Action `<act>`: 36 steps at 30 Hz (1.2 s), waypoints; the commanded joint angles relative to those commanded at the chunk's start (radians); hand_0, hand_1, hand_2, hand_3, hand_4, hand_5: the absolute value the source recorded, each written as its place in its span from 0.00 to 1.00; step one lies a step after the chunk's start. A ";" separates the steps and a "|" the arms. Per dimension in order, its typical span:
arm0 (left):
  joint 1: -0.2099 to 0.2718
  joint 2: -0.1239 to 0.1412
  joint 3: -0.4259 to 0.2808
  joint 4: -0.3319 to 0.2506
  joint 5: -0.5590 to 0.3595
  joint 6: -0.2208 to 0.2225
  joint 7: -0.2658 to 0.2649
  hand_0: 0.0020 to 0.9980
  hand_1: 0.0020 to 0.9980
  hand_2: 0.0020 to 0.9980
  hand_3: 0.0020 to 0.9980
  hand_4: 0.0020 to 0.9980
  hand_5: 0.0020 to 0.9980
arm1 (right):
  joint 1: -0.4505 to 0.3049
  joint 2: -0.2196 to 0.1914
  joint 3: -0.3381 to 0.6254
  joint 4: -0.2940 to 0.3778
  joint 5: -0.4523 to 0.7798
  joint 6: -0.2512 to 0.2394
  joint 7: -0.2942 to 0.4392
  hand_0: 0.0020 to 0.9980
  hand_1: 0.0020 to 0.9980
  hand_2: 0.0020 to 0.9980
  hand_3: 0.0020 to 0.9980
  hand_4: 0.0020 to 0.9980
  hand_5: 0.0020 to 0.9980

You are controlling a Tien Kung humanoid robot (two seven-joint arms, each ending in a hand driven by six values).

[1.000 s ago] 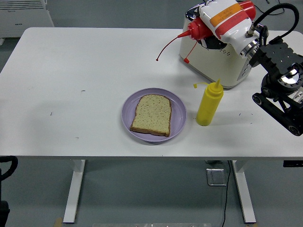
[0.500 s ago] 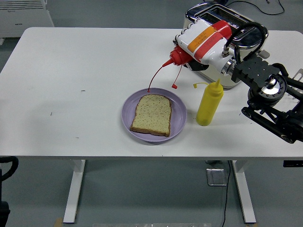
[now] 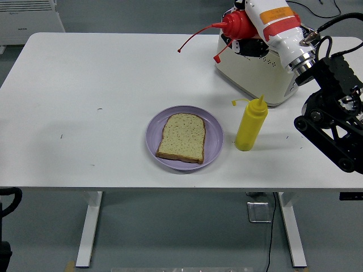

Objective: Pick up the cup,pour liquid into bread,place the cup on the desk

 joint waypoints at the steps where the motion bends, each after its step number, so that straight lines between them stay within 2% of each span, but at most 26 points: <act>1: 0.000 0.000 0.000 0.000 0.000 0.000 0.000 0.72 0.74 0.74 0.67 0.65 1.00 | -0.007 0.000 0.013 0.006 0.039 0.006 0.008 0.00 0.05 0.20 0.29 0.78 0.23; 5: -0.002 0.000 0.002 0.000 0.000 -0.001 0.000 0.72 0.74 0.74 0.67 0.65 1.00 | -0.051 -0.007 0.102 0.035 0.215 0.045 0.051 0.00 0.05 0.20 0.29 0.78 0.23; 16: -0.003 0.000 0.000 0.000 0.001 0.000 0.000 0.72 0.74 0.74 0.67 0.65 1.00 | -0.150 -0.024 0.271 0.069 0.676 0.141 0.072 0.00 0.05 0.20 0.29 0.78 0.23; 26: -0.003 0.000 0.001 0.000 0.001 0.000 0.000 0.72 0.74 0.74 0.67 0.65 1.00 | -0.248 -0.044 0.400 0.090 1.081 0.165 0.097 0.00 0.04 0.20 0.29 0.77 0.23; 31: -0.003 0.000 0.003 0.001 0.001 0.000 0.000 0.72 0.74 0.74 0.67 0.65 1.00 | -0.298 -0.052 0.435 0.078 1.136 0.165 0.145 0.01 0.05 0.20 0.29 0.78 0.23; 36: -0.004 0.000 0.004 0.001 0.001 0.000 0.000 0.72 0.74 0.74 0.67 0.65 1.00 | -0.352 -0.053 0.441 0.059 1.079 0.144 0.197 0.01 0.05 0.20 0.29 0.78 0.23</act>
